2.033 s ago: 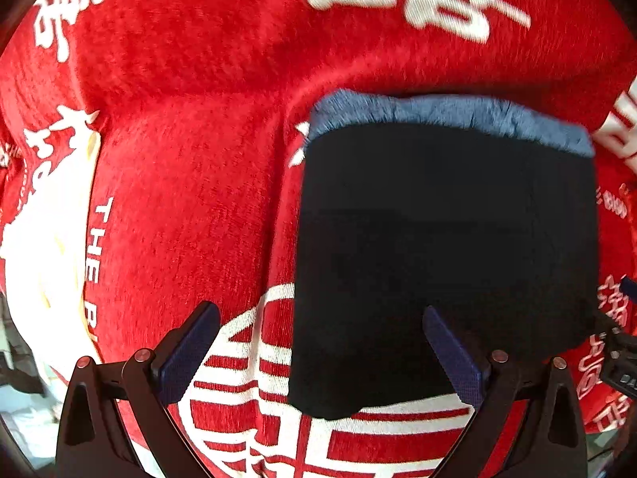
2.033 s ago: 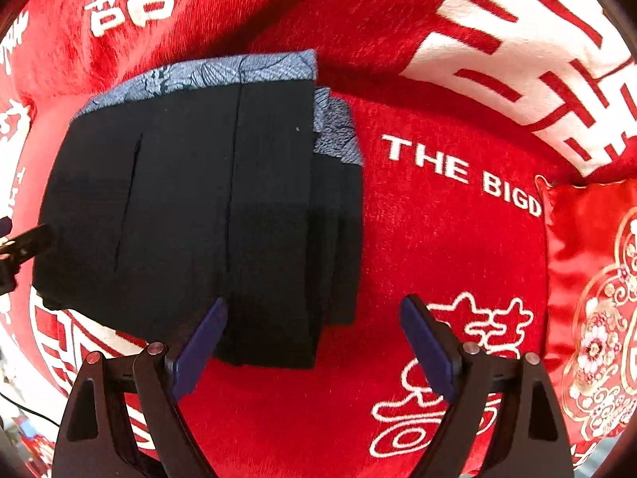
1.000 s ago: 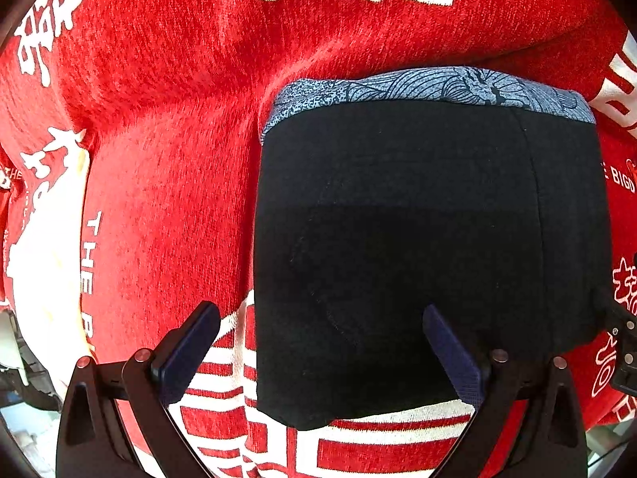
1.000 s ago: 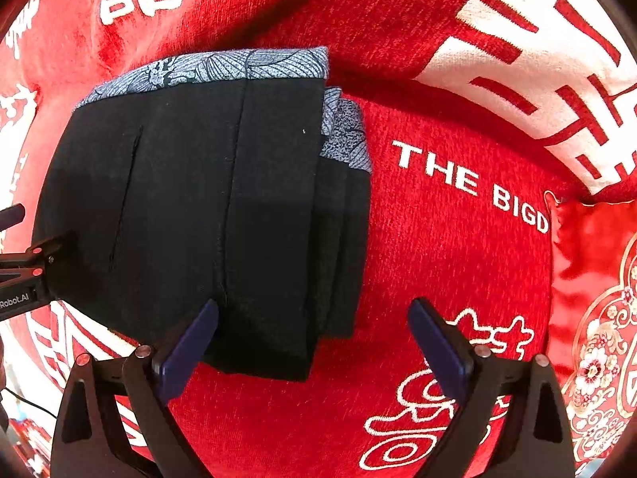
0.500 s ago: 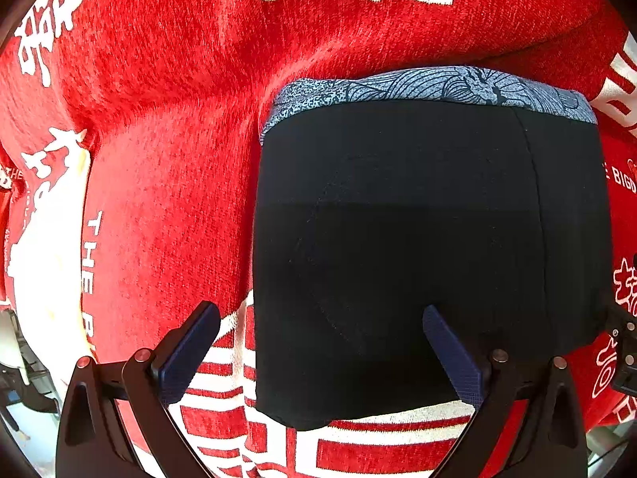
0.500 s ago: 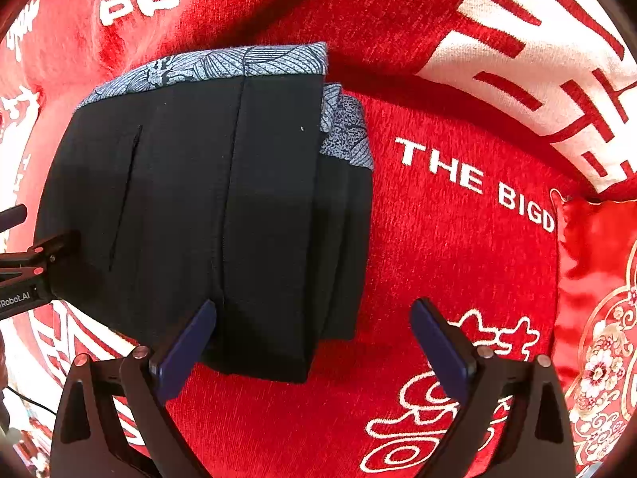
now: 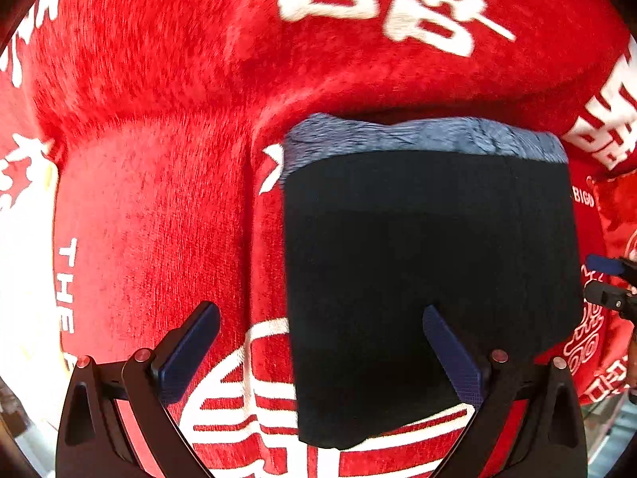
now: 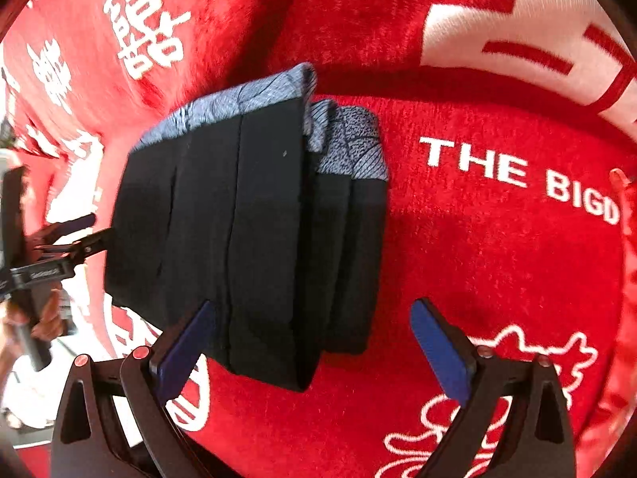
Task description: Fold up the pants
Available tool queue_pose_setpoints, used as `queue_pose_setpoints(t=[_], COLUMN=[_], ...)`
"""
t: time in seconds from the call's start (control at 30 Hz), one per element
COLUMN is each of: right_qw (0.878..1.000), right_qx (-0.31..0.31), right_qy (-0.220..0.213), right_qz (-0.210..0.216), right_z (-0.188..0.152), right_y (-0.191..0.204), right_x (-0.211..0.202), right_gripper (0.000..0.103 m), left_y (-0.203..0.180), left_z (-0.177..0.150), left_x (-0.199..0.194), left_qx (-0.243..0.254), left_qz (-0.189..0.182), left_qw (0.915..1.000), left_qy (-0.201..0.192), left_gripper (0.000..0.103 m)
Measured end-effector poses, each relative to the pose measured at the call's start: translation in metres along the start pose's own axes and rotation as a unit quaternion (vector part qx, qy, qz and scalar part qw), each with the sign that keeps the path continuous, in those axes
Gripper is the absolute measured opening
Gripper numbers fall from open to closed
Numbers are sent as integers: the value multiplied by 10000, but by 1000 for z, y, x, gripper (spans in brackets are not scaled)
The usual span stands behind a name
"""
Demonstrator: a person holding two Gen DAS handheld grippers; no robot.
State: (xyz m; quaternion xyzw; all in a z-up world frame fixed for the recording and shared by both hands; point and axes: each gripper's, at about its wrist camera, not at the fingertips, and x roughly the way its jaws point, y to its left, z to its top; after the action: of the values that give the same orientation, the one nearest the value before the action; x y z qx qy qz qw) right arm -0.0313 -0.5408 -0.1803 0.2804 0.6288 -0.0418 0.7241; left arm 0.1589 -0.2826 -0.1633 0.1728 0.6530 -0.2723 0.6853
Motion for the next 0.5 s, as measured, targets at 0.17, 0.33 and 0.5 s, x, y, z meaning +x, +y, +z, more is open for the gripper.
queue_pose_setpoints(t=[0.17, 0.33, 0.5], right_qw=[9997, 9973, 9919], right_qx=[193, -226, -475], right_qy=[3, -470, -247], right_qz=[146, -517, -1148], right_z=[0, 4, 14], right_y=[-6, 29, 58], right_x=[-1, -22, 8], right_gripper=[99, 99, 99], left_y=[8, 13, 7], left_z=[1, 4, -3], left_x=[2, -9, 13], left_qx=[-325, -596, -640], left_qz=[195, 229, 449], left_qw=[9993, 9977, 9969], left_qy=[13, -214, 4], left_gripper=[102, 102, 102])
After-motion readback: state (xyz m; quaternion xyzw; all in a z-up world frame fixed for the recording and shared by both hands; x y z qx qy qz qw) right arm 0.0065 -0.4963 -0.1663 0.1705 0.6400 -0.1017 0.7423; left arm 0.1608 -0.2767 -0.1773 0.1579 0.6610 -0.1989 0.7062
